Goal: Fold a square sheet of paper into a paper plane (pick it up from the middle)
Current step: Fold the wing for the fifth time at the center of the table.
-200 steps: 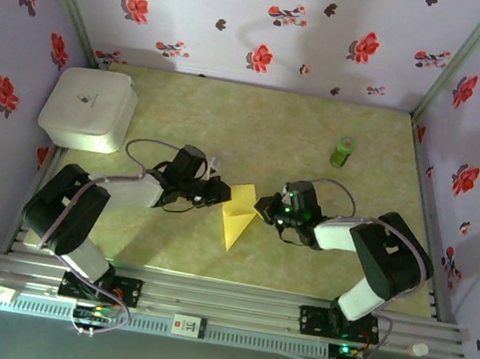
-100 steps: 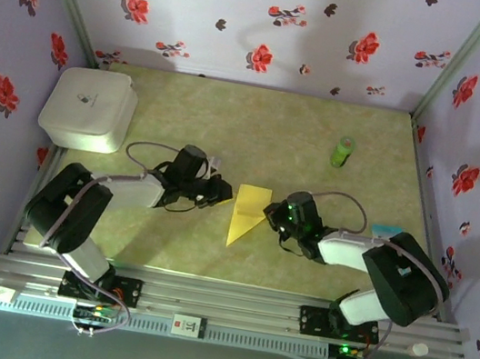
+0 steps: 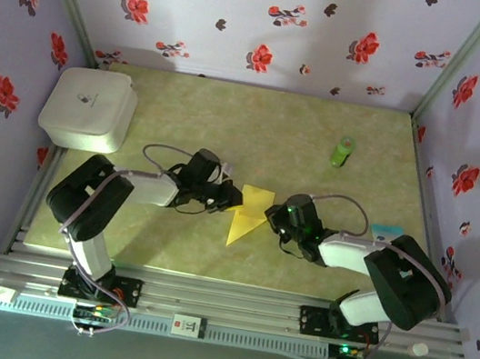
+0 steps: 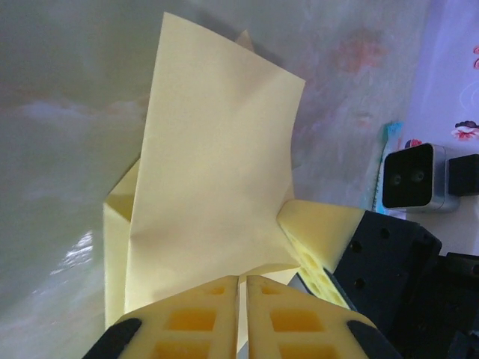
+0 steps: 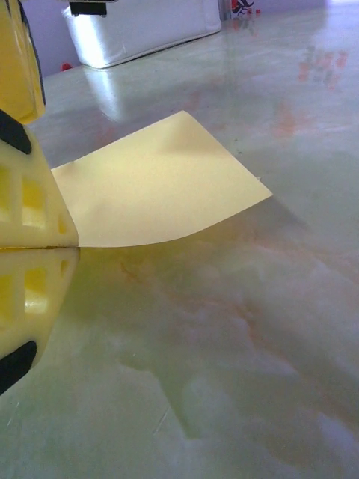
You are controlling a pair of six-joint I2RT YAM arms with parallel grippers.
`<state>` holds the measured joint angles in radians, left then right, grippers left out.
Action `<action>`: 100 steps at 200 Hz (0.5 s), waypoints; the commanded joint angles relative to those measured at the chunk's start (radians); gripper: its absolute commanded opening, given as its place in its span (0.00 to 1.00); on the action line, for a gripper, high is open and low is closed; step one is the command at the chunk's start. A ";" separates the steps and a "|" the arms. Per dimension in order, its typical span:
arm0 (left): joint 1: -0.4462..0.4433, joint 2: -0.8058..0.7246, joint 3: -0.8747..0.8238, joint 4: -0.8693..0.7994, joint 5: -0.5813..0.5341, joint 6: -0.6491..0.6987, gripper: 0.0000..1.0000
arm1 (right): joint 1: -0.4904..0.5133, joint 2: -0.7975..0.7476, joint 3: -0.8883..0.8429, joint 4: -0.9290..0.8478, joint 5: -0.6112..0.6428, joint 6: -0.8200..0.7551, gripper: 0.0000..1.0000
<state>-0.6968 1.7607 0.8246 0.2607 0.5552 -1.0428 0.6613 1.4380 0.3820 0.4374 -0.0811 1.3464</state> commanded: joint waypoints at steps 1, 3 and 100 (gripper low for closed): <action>-0.006 0.041 0.021 -0.019 0.010 -0.004 0.09 | 0.008 -0.009 -0.011 0.013 0.014 -0.003 0.09; -0.006 0.044 0.019 -0.022 0.007 -0.004 0.09 | 0.008 -0.010 -0.012 0.014 0.013 -0.005 0.10; -0.007 0.111 -0.010 -0.025 -0.011 0.036 0.01 | -0.031 0.016 -0.011 0.107 -0.156 -0.118 0.26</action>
<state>-0.6987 1.8542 0.8288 0.2481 0.5507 -1.0401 0.6506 1.4414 0.3794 0.4866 -0.1661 1.2781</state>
